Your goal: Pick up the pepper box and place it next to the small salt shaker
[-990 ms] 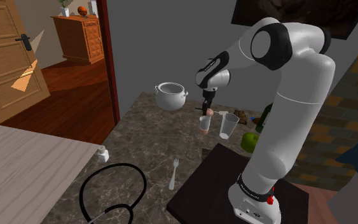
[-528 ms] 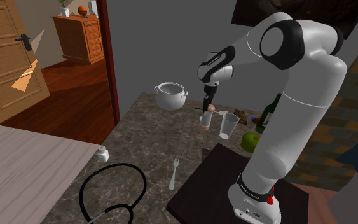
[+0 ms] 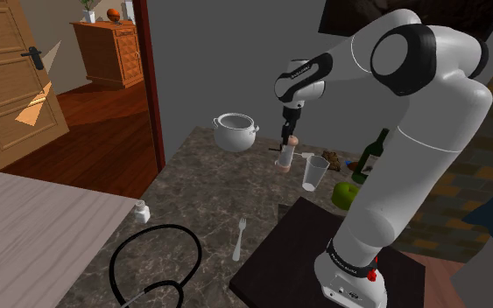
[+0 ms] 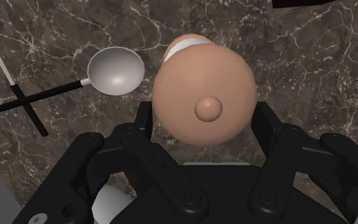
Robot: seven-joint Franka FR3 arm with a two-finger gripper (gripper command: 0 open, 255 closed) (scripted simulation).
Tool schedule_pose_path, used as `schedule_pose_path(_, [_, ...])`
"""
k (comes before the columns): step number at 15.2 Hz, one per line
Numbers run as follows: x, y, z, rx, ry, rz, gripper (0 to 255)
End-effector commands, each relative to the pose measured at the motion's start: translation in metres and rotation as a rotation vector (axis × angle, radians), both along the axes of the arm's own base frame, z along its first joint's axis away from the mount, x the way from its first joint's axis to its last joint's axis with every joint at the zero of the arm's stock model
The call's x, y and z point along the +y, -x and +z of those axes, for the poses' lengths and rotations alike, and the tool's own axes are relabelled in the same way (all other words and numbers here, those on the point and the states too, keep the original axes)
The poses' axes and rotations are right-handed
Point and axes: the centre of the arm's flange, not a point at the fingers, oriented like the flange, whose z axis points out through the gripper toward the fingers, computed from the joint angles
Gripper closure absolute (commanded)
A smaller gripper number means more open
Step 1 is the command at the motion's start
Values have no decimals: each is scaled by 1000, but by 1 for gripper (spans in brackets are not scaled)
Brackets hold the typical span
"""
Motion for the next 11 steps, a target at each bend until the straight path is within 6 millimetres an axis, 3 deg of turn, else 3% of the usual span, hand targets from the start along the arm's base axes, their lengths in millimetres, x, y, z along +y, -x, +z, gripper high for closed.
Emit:
schedule_pose_path(1, [-1,1,11,0,0,0,255])
schedule_pose_path(11, [-1,1,64,0,0,0,255])
